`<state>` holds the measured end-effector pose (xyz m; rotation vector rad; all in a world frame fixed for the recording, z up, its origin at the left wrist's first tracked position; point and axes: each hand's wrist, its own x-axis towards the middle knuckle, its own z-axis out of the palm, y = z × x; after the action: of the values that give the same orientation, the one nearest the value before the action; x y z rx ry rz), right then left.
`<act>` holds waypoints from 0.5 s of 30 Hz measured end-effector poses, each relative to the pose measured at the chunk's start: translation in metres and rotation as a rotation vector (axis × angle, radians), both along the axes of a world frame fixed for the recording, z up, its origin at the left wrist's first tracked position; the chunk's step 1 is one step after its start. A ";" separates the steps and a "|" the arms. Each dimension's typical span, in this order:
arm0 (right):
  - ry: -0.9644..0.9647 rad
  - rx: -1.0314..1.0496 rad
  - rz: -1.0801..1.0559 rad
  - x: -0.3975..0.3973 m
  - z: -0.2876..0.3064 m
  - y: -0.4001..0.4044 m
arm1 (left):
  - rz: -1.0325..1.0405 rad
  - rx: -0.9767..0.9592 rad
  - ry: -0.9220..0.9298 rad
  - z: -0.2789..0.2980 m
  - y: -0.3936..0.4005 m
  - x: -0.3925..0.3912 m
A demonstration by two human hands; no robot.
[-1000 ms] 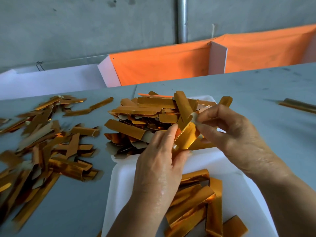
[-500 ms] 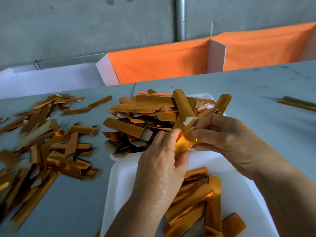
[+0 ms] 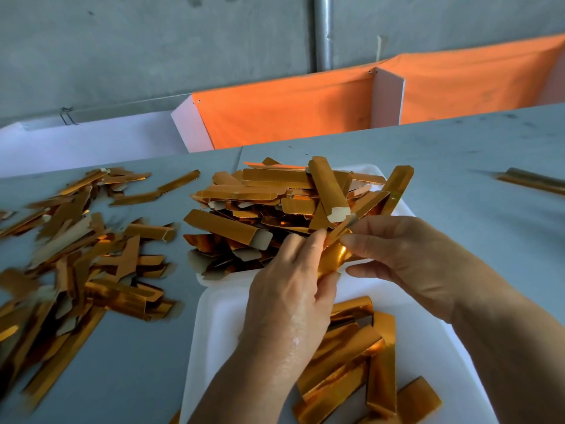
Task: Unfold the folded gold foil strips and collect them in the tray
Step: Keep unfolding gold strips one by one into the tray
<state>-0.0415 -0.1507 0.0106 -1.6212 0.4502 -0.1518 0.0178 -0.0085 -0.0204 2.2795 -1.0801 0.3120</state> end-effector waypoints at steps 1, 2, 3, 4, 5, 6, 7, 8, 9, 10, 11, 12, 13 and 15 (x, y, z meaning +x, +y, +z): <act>-0.018 0.040 0.015 -0.001 0.000 -0.001 | -0.008 -0.011 0.000 0.000 0.000 0.000; -0.030 0.066 0.033 -0.002 0.000 -0.003 | -0.018 -0.023 0.005 0.000 0.001 0.000; -0.038 0.087 0.057 -0.003 0.000 -0.005 | -0.029 -0.033 0.013 0.001 0.001 -0.001; -0.047 0.105 0.081 -0.004 0.000 -0.006 | -0.042 -0.042 0.022 0.001 0.001 -0.002; -0.054 0.114 0.098 -0.004 -0.001 -0.007 | -0.056 -0.047 0.030 0.001 0.001 -0.002; -0.057 0.110 0.108 -0.005 -0.001 -0.008 | -0.065 -0.046 0.034 0.001 0.000 -0.003; -0.058 0.097 0.118 -0.006 -0.001 -0.009 | -0.068 -0.042 0.034 0.001 0.000 -0.004; -0.061 0.082 0.133 -0.006 -0.001 -0.010 | -0.068 -0.043 0.035 0.002 0.001 -0.004; -0.065 0.063 0.152 -0.007 -0.001 -0.011 | -0.067 -0.052 0.041 0.002 0.001 -0.004; -0.071 0.039 0.168 -0.007 -0.001 -0.011 | -0.068 -0.069 0.057 0.002 0.002 -0.005; -0.077 0.009 0.177 -0.007 -0.001 -0.011 | -0.069 -0.089 0.077 0.002 0.003 -0.005; -0.084 -0.022 0.176 -0.007 -0.002 -0.011 | -0.072 -0.109 0.101 0.003 0.004 -0.005; -0.091 -0.051 0.167 -0.007 -0.002 -0.011 | -0.077 -0.129 0.127 0.003 0.004 -0.005; -0.109 -0.091 0.135 -0.006 -0.004 -0.011 | -0.104 -0.164 0.193 0.004 0.004 -0.005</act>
<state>-0.0480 -0.1618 0.0064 -1.7172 0.2519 -0.1598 0.0124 -0.0050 -0.0163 2.0536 -1.0296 0.1296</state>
